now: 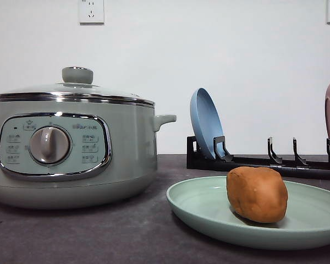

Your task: Transfer potato from steamer to green plate

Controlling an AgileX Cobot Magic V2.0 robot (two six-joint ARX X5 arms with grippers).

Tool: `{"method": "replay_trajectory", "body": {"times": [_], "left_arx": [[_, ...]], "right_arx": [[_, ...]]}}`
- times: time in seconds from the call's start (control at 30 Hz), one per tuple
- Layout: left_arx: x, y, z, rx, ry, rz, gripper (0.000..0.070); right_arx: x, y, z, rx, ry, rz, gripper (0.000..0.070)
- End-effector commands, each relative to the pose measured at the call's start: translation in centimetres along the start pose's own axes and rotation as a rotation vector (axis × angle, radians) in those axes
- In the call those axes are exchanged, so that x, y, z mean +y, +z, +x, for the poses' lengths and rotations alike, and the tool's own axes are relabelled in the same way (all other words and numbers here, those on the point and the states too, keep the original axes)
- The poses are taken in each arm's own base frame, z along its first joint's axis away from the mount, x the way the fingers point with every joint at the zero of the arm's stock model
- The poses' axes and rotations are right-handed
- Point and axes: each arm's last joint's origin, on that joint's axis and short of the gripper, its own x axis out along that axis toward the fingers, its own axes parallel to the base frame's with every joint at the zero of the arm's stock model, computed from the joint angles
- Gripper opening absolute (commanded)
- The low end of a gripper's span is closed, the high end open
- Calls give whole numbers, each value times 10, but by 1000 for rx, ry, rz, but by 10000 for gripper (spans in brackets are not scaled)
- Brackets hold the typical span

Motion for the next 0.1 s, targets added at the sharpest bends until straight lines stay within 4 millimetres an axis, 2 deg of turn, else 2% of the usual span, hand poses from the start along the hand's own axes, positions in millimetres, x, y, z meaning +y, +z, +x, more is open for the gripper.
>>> {"method": "replay_trajectory", "body": {"times": [0.0,0.07], "left_arx": [[-1,-7,2,27,-2,-3,4],[-1,-7,2,27,-2,-3,4]], "right_arx": [[0,-1,0,-4,-1,-8,7],[0,-1,0,-4,-1,-8,7]]}}
